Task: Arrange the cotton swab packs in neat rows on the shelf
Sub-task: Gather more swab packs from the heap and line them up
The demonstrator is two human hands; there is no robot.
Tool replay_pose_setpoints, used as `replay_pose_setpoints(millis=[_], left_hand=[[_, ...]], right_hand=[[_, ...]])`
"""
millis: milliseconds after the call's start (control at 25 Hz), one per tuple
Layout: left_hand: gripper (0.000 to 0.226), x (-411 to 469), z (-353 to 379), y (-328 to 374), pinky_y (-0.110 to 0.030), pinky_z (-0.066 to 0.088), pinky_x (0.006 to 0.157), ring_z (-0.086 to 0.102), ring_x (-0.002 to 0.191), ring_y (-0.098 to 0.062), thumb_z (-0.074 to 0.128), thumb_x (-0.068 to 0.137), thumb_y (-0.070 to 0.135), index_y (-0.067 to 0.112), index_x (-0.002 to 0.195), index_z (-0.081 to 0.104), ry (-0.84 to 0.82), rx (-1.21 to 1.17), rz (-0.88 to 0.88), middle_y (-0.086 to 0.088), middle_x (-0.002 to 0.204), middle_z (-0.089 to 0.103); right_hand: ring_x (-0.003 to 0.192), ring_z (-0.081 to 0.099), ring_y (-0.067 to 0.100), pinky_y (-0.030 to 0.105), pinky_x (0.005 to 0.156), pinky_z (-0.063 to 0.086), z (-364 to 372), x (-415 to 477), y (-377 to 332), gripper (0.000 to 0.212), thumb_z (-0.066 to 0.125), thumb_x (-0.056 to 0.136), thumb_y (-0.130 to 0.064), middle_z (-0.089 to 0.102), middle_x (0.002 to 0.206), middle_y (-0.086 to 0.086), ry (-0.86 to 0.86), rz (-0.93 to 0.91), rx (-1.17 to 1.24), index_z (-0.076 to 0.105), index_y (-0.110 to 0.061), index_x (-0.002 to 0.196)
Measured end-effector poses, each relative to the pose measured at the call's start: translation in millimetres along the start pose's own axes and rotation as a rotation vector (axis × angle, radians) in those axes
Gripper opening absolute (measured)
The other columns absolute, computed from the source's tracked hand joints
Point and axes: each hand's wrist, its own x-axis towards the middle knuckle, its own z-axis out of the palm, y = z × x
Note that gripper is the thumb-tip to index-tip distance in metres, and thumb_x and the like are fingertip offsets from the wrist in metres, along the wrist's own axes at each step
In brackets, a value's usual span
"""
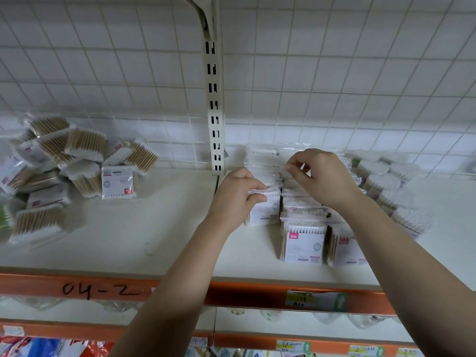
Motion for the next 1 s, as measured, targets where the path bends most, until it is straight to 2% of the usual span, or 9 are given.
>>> replay_pose_setpoints(millis=[80,200,280,520,680,800,1000], left_hand=[[0.023,0,2,1,-0.031,0.046,0.081,0.053,0.095,-0.019,0.074,0.081,0.019,0.014,0.103,0.072,0.017,0.055,-0.001,0.003,0.095,0.055],[0.041,-4,-2,0,-0.031,0.046,0.087,0.049,0.11,-0.015,0.072,0.081,0.034,0.021,0.119,0.062,0.049,0.159,-0.029,0.005,0.113,0.053],[0.046,-9,-11,-5,-0.03,0.047,0.086,0.051,0.109,-0.013,0.069,0.082,0.042,0.023,0.122,0.059,0.083,0.129,-0.038,0.007,0.119,0.051],[0.025,-31,-62,-43,-0.032,0.048,0.082,0.057,0.096,-0.013,0.062,0.089,0.033,0.023,0.113,0.064,0.206,0.179,-0.102,0.007,0.111,0.056],[0.023,-54,-96,-73,-0.03,0.047,0.083,0.058,0.097,-0.014,0.061,0.09,0.029,0.023,0.112,0.064,0.244,0.219,-0.171,0.004,0.112,0.057],[0.022,-75,-125,-93,-0.031,0.048,0.08,0.058,0.096,-0.014,0.061,0.09,0.029,0.024,0.111,0.065,0.281,0.279,-0.206,0.004,0.111,0.06],[0.023,-110,-165,-124,-0.031,0.048,0.079,0.06,0.094,-0.019,0.059,0.087,0.029,0.021,0.108,0.066,0.323,0.296,-0.251,0.001,0.104,0.064]], right_hand=[[0.077,0.054,0.012,0.037,0.073,0.049,2,1,-1,0.011,0.056,0.09,-0.025,0.063,0.083,-0.008,0.003,0.0,0.006,0.064,-0.024,0.083],[0.078,0.054,0.013,0.036,0.074,0.048,6,6,-9,0.01,0.056,0.09,-0.026,0.063,0.084,-0.009,0.0,-0.012,0.021,0.064,-0.024,0.084],[0.079,0.055,0.013,0.035,0.074,0.048,9,12,-19,0.01,0.056,0.09,-0.026,0.064,0.085,-0.007,0.003,-0.031,0.033,0.065,-0.023,0.085],[0.078,0.055,0.014,0.03,0.074,0.046,32,39,-74,0.01,0.057,0.089,-0.022,0.064,0.088,-0.002,-0.014,-0.111,0.096,0.067,-0.02,0.085],[0.08,0.054,0.011,0.031,0.075,0.046,64,54,-112,0.01,0.058,0.089,-0.023,0.063,0.09,-0.002,-0.068,-0.16,0.142,0.067,-0.019,0.088],[0.081,0.052,0.009,0.026,0.073,0.041,90,64,-143,0.01,0.059,0.089,-0.023,0.061,0.09,-0.004,-0.109,-0.191,0.164,0.068,-0.019,0.089],[0.089,0.056,0.016,0.025,0.074,0.037,140,80,-184,0.012,0.064,0.086,-0.02,0.062,0.097,0.001,-0.194,-0.24,0.185,0.069,-0.018,0.096]])
